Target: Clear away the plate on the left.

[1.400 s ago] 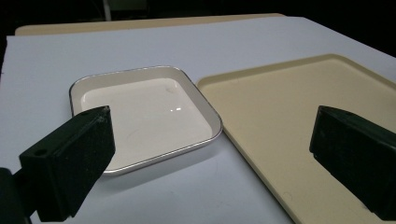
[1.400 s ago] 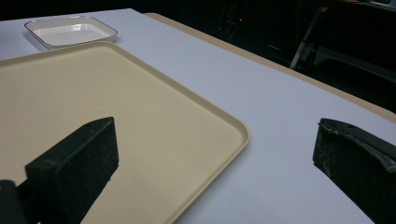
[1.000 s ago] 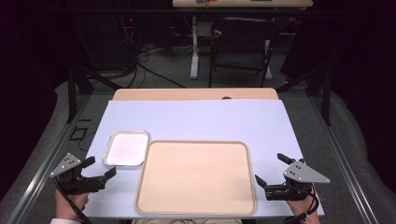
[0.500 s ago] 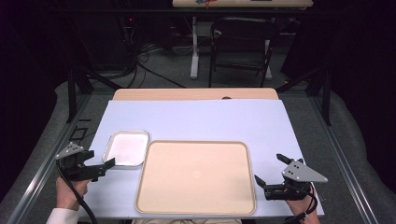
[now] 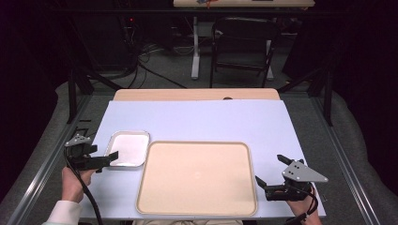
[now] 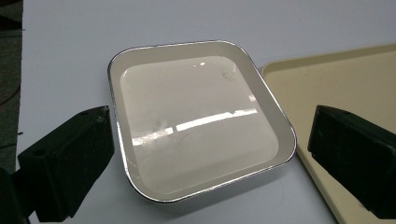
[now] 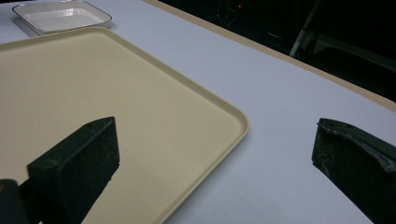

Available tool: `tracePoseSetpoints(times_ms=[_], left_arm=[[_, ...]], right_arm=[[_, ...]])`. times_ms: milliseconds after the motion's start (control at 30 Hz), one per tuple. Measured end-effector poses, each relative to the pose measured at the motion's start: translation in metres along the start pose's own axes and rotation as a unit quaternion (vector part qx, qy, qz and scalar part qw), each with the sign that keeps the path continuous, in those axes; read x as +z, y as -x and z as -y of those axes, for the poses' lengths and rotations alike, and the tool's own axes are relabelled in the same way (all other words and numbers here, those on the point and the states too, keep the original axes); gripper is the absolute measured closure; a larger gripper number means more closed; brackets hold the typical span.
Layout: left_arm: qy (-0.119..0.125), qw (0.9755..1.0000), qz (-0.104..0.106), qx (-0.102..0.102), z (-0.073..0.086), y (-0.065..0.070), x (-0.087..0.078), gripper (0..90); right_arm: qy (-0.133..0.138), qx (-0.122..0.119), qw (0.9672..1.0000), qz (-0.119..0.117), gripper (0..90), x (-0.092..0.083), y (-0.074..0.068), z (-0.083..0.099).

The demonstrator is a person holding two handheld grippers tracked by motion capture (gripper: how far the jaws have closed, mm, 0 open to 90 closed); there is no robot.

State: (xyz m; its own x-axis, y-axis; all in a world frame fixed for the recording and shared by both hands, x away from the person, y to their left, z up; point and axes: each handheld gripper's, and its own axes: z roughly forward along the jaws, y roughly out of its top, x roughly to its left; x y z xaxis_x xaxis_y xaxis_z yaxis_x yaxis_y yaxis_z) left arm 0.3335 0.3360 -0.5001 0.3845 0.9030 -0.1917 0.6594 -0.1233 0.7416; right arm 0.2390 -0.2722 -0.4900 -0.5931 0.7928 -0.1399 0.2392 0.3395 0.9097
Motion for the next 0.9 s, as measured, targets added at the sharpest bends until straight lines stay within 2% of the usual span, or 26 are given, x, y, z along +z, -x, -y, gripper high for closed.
tracePoseSetpoints(times_ms=[333,467,600,733,900], left_arm=[[-0.024,0.9995,-0.006,-0.019,-0.008,-0.019,0.023,0.5],[-0.026,0.9994,-0.005,-0.024,-0.01,-0.023,0.028,2.2],[-0.04,0.999,-0.003,-0.021,-0.012,-0.025,0.036,8.5],[-0.053,0.9982,-0.013,-0.023,-0.012,-0.029,0.042,16.2],[-0.072,0.9962,-0.023,-0.042,-0.009,-0.041,0.053,24.2]], right_arm=[[-0.004,-0.004,1.0,0.002,0.6,0.001,0.0,0.0],[-0.005,-0.003,1.0,0.002,0.6,0.001,0.0,0.0],[-0.006,-0.002,1.0,0.001,0.7,0.002,0.0,0.0],[-0.008,-0.003,1.0,0.002,0.8,0.002,0.0,0.0],[-0.009,-0.003,0.9999,0.003,1.0,0.002,0.0,0.0]])
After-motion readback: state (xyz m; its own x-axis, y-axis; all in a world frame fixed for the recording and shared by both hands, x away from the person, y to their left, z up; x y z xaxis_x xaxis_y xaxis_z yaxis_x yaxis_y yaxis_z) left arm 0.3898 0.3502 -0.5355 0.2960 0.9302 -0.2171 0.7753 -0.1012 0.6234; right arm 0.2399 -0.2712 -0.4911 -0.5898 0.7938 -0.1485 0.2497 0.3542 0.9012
